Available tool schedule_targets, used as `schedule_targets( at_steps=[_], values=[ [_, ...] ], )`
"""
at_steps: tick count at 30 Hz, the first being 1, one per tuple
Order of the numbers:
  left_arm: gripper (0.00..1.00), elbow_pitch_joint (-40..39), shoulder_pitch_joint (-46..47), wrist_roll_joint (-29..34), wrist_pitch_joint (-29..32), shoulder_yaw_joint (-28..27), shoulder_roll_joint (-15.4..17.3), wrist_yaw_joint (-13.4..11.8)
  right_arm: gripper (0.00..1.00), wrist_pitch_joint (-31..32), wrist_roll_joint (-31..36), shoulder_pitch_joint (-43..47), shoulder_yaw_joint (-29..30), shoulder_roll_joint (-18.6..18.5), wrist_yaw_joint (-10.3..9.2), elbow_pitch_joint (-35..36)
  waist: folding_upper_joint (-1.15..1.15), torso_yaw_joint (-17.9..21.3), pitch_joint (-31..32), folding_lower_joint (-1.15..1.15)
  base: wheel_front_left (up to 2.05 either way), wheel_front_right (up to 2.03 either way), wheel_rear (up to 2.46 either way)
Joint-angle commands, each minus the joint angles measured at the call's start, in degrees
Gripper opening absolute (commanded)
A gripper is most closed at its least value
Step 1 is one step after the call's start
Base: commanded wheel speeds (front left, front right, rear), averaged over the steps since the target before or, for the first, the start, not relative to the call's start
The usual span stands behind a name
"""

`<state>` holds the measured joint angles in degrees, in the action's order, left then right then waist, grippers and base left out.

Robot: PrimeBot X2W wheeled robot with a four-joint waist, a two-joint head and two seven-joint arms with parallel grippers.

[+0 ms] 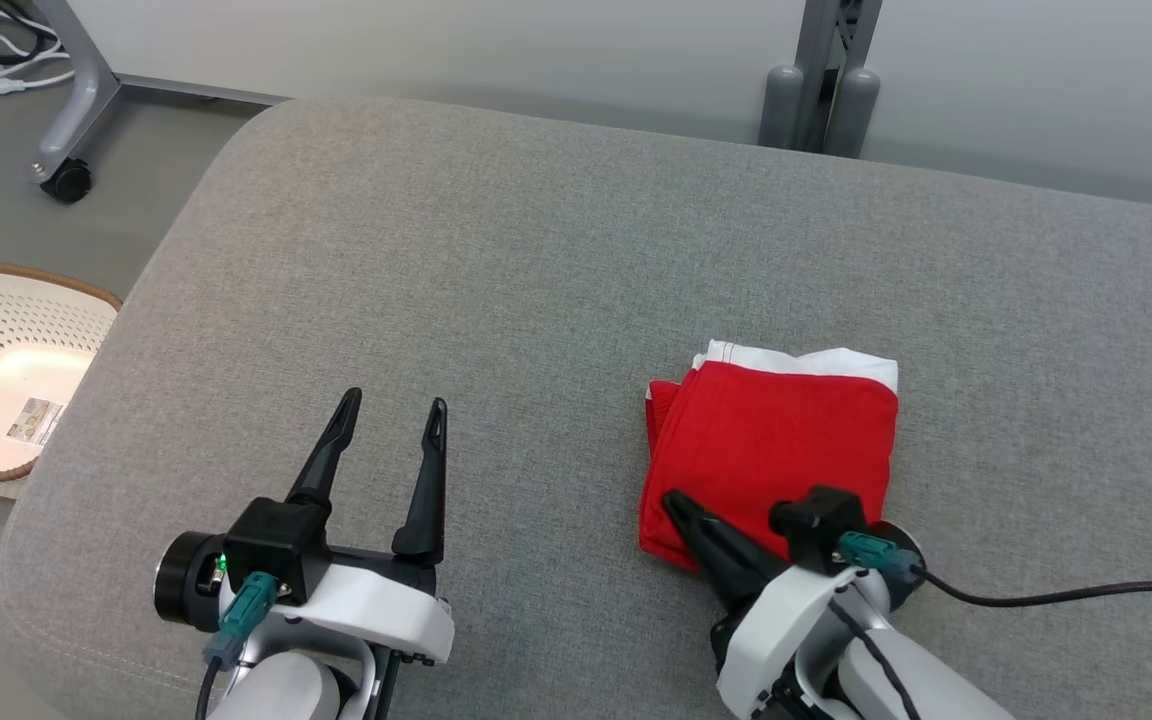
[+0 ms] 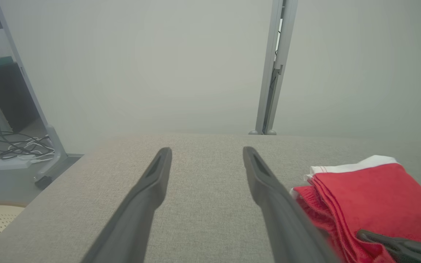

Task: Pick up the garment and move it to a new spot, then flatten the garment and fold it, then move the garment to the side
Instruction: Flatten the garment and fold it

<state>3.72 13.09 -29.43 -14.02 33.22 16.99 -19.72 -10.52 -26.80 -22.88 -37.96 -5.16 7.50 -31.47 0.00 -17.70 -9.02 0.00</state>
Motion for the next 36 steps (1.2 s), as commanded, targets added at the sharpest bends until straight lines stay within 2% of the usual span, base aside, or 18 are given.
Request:
schedule_targets(
  at_steps=[1,5,9,14,19,20,21,22,23,24,29,36],
  values=[
    [1.00,0.26,0.66,0.14,-0.27,-0.26,0.06,0.26,0.00,-0.49,-0.74,-1.06,-2.46,-0.03,-0.02,-1.18,0.00,0.07,0.01,0.00,0.00,0.00,0.00],
    [1.00,0.56,0.90,0.09,-0.46,-0.42,-0.08,0.23,0.00,-0.89,-1.41,-2.50,-7.76,-0.34,-0.02,-3.31,0.00,0.57,0.15,0.00,0.00,0.00,0.00],
    [1.00,0.79,0.42,-0.22,-0.63,-0.89,0.26,0.02,0.00,-2.56,-2.84,-3.01,-8.15,-1.43,-0.02,-2.49,0.00,1.96,0.60,0.00,0.00,0.00,0.00],
    [1.00,0.39,0.09,-0.13,-0.74,-1.54,0.77,-0.24,0.00,-4.17,-3.26,-0.79,-0.20,-3.41,-0.01,1.72,0.00,4.32,1.22,0.00,0.00,0.00,0.00],
    [1.00,0.15,-0.13,-0.09,-0.73,-2.06,1.08,-0.66,0.00,-4.53,-0.42,3.20,12.25,-3.86,-0.02,7.13,0.00,6.59,2.05,0.00,0.00,0.00,0.00],
    [1.00,0.13,-0.11,-0.09,-0.75,-2.11,1.16,-0.80,0.04,-4.55,0.70,4.22,14.44,-3.84,-0.02,8.09,0.00,7.00,2.24,0.00,0.00,0.00,0.00],
    [1.00,0.12,-0.09,-0.14,-0.76,-2.23,1.24,-0.85,0.36,-4.58,1.59,5.22,16.80,-3.67,-0.02,9.22,0.00,7.38,2.40,0.00,0.00,0.00,0.00],
    [1.00,0.11,-0.08,-0.43,-0.78,-2.35,1.28,-0.55,0.57,-4.59,2.33,6.09,18.75,-3.44,-0.02,10.21,0.00,7.78,2.57,0.00,0.00,0.00,0.00],
    [1.00,0.24,-0.12,-0.48,-0.79,-2.44,1.36,-0.39,0.85,-4.59,3.41,7.13,21.06,-3.37,-0.02,11.02,0.00,8.16,2.76,0.00,0.00,0.00,0.00],
    [1.00,0.43,-0.11,-0.28,-0.73,-2.42,1.53,-0.48,1.00,-4.49,4.37,8.13,23.02,-3.26,-0.01,11.89,0.00,8.55,2.95,0.00,0.00,0.00,0.00],
    [1.00,0.71,-0.62,-0.56,-0.79,-2.50,1.51,-0.67,1.00,-2.63,8.54,12.90,31.28,-2.03,-0.01,17.01,0.00,10.65,3.95,0.00,0.00,0.00,0.00],
    [1.00,0.98,-1.72,-1.33,-0.87,-2.87,2.12,-0.11,1.00,1.59,12.50,19.85,36.95,-0.46,-0.02,25.72,0.00,13.73,5.35,0.00,0.00,0.00,0.00]
  ],
)
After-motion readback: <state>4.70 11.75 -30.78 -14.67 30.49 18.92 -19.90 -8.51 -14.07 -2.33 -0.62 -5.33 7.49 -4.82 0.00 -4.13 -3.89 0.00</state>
